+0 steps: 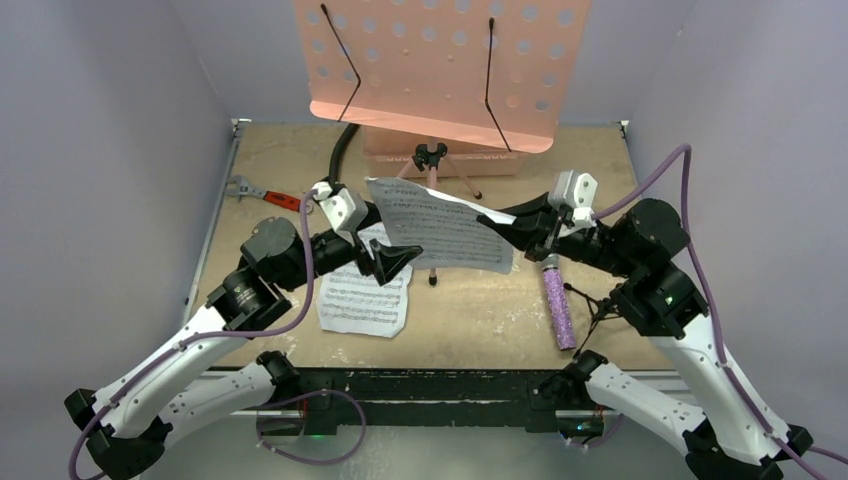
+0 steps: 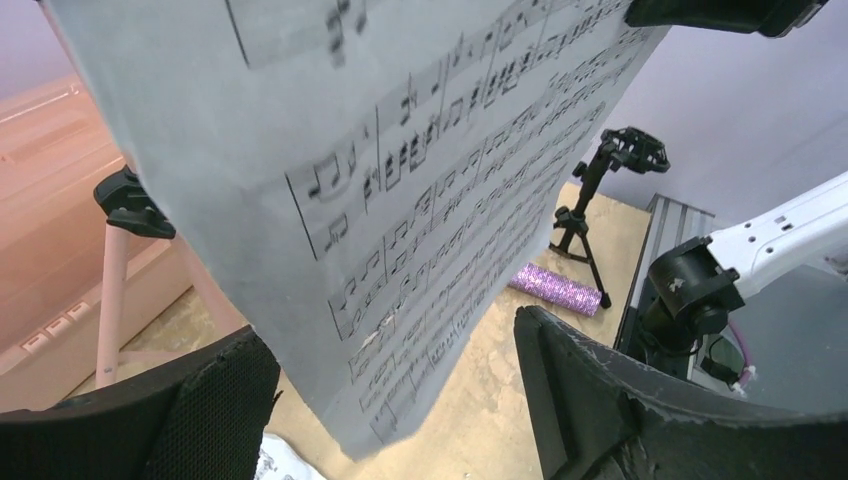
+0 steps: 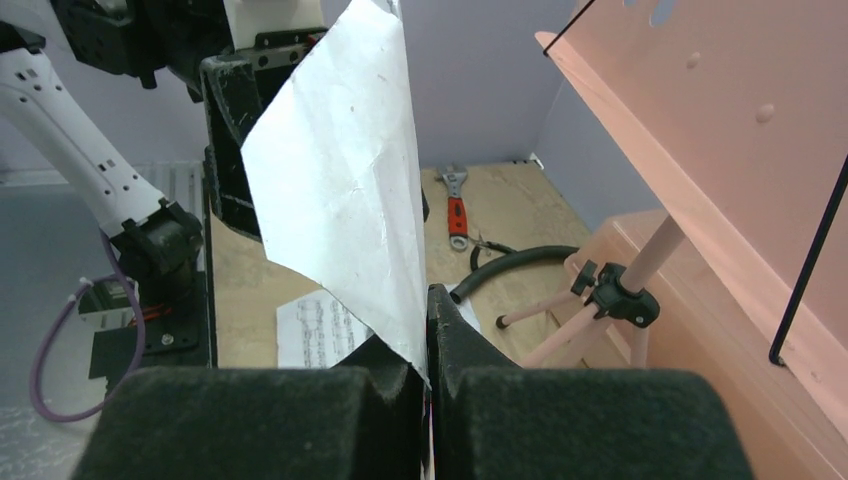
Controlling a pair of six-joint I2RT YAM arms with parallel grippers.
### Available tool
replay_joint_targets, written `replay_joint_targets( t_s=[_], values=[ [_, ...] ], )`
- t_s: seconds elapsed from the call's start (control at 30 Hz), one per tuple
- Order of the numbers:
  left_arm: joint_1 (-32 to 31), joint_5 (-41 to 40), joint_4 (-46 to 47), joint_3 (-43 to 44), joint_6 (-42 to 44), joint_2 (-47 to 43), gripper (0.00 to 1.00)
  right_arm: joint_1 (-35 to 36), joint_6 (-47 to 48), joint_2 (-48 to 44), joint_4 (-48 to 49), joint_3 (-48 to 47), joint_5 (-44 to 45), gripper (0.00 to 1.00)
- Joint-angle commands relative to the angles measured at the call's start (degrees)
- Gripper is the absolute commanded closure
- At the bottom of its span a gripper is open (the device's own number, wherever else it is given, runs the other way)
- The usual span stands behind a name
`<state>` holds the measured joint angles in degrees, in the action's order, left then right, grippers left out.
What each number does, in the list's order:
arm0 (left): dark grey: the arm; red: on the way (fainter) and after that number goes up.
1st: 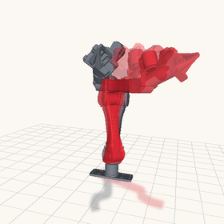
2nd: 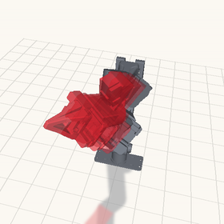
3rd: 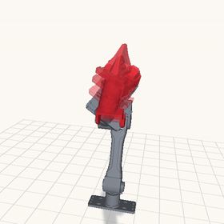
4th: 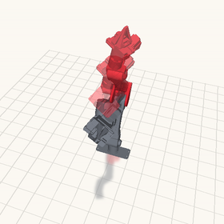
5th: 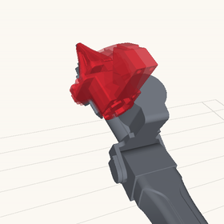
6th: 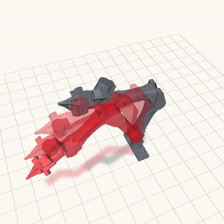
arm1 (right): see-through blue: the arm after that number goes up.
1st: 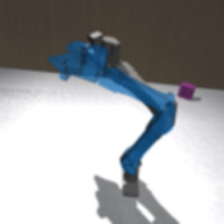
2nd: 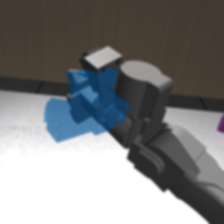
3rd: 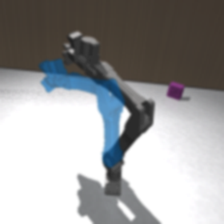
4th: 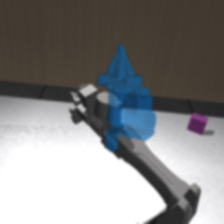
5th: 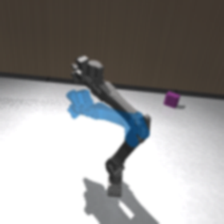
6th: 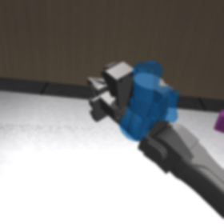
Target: Set up the instrument practice props
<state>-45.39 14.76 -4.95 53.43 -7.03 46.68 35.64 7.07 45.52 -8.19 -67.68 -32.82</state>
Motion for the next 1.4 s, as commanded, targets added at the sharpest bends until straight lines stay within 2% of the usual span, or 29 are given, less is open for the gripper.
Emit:
replay_joint_targets(
  t_s=[0.0,0.4,0.63,0.83,1.07,1.1,1.23,1.27,1.37],
  values=[
    [0.2,-0.9,3.9,-0.9,-1.8,-1.5,0.19,0.3,-2.5,1.0,5.5,-4.1,-2.2,1.0],
    [0.2,-6.3,7.4,-3.1,-3.7,-2.9,0.21,0.2,-6.3,4.0,7.4,-8.7,-2.4,1.0],
    [0.3,-4.6,9.2,-3.2,-3.9,-2.8,0.23,0.2,-6.6,5.5,7.3,-9.4,-2.1,1.0],
    [0.2,-0.1,11.6,0.8,-3.7,0.1,0.28,0.2,-6.6,6.3,7.0,-9.2,-1.5,1.0],
    [0.2,2.8,13.2,5.9,-2.9,4.2,0.42,0.2,-8.2,7.9,8.0,-9.7,-1.4,1.0],
    [0.3,2.7,13.3,6.3,-2.8,4.4,0.47,0.3,-8.3,8.2,8.0,-10.0,-1.4,1.0],
    [0.2,1.9,13.5,8.0,-3.5,5.0,0.79,0.2,-8.9,9.3,8.0,-11.5,1.3,1.0],
    [0.2,1.7,13.5,8.5,-3.7,5.2,0.84,0.2,-9.0,9.5,8.0,-11.9,2.8,0.96],
    [0.2,1.4,13.3,10.1,-4.0,5.7,0.92,0.2,-10.6,10.1,10.3,-13.4,6.9,0.75]
  ],
)
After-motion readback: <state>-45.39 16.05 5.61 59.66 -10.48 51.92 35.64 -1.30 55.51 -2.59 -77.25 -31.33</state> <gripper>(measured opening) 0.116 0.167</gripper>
